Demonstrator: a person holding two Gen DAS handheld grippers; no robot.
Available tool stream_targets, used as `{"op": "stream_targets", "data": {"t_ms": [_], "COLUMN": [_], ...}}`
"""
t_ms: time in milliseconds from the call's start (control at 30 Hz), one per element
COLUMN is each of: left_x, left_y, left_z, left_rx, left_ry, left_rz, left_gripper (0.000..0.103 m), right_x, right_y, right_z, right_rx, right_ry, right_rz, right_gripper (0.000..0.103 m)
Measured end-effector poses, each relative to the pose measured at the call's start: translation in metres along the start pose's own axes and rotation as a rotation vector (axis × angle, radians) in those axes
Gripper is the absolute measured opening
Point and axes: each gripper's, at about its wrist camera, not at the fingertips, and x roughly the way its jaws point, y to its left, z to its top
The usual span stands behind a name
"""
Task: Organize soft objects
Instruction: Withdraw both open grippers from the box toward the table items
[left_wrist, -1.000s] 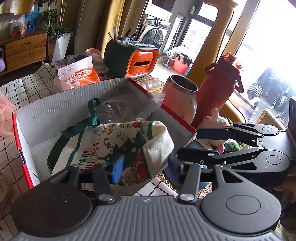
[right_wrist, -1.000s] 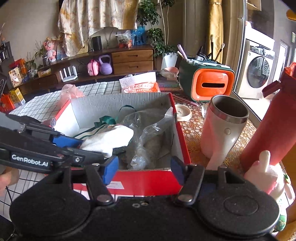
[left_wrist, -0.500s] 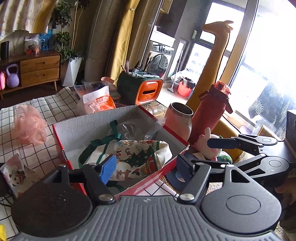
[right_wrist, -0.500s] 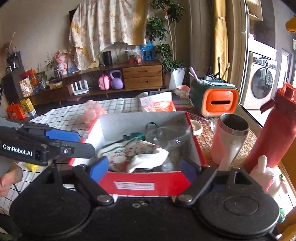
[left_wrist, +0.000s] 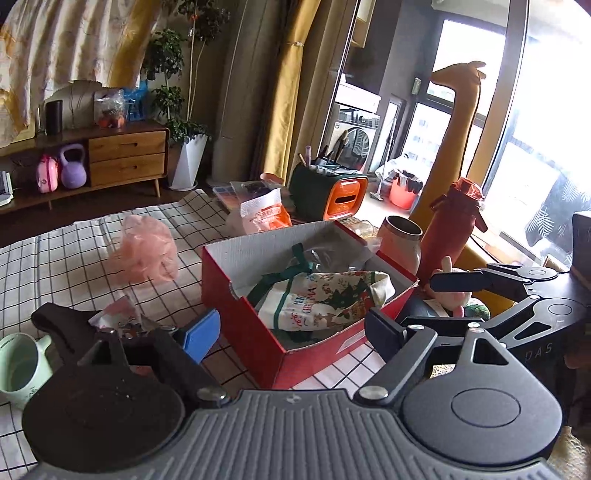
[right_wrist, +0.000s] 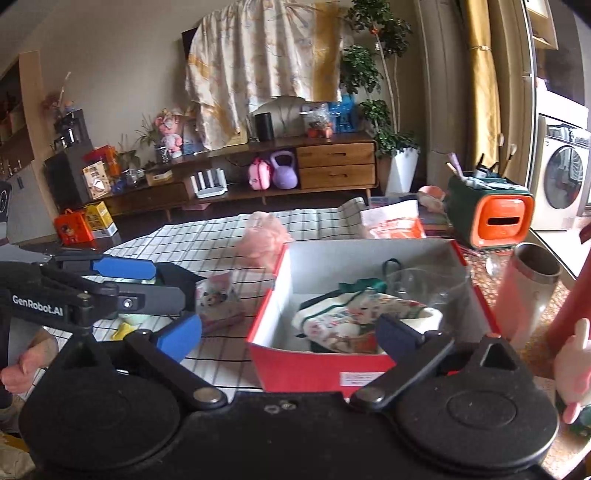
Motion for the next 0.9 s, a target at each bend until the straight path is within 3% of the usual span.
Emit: {"op": "stream_targets", "data": {"t_ms": [167, 333, 767, 900], "left_x": [-0.024, -0.046, -0.057, -0.050], "left_y": [0.029, 0.063, 0.126, 0.139], "left_z": [-0.010, -0.020, -0.066, -0.082], "left_rx": [-0.019, -0.060, -0.257, -0.303], "left_ry": [0.012, 0.000, -0.011, -0.004], "left_rz": [0.054, 0.096, 0.289, 0.300], "left_gripper": [0.099, 0.102, 0.103, 0.103], "right_x": [0.010, 0.024, 0.086, 0.112], "right_y": [0.021, 0.039, 0.081, 0.094], "right_z": [0.001, 0.000, 0.000, 0.001], "right_rx": [-0.012, -0.022, -0.055, -0.080], "right_ry": [0.007, 0.026, 0.120, 0.153], "right_rz": [0.040, 0.077, 0.147, 0.151], "right_gripper": [0.102, 0.102, 0.102, 0.102]}}
